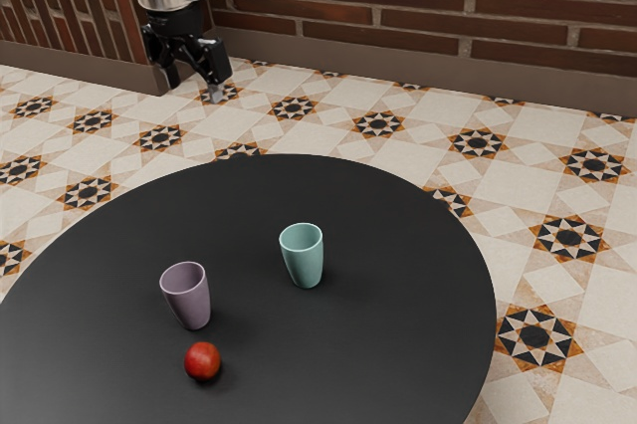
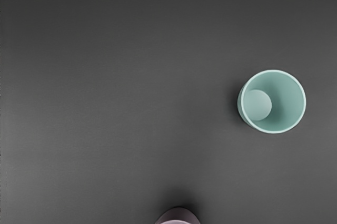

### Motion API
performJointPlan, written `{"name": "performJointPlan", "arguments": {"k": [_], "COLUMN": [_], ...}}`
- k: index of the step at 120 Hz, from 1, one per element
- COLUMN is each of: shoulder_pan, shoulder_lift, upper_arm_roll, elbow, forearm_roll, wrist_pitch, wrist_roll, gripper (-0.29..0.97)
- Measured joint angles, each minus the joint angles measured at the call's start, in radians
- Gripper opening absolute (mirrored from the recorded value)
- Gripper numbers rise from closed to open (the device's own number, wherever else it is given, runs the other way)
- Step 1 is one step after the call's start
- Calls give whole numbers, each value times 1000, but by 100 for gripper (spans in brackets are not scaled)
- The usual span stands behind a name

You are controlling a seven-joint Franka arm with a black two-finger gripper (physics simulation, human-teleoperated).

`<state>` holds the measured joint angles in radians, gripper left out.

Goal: Place the left cup onto the right cup

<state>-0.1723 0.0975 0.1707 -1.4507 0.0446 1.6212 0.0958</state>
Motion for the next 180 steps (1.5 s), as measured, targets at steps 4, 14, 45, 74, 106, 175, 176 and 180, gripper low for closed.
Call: {"name": "performJointPlan", "arguments": {"k": [4,14,45,74,106,175,176,180], "shoulder_pan": [2,4,0,-6,1,1,1,1], "shoulder_lift": [0,0,17,-24,-151,-146,-144,-136], "upper_arm_roll": [0,1,3,-6,-5,-13,-13,-13], "elbow": [-1,-6,-202,-483,-749,-873,-873,-875], "forearm_roll": [1,3,-25,-116,-143,-131,-131,-131], "wrist_pitch": [5,15,116,328,504,607,608,611], "wrist_roll": [4,12,-4,-76,-229,-436,-437,-444], "gripper": [68,68,68,68,68,68,68,68]}}
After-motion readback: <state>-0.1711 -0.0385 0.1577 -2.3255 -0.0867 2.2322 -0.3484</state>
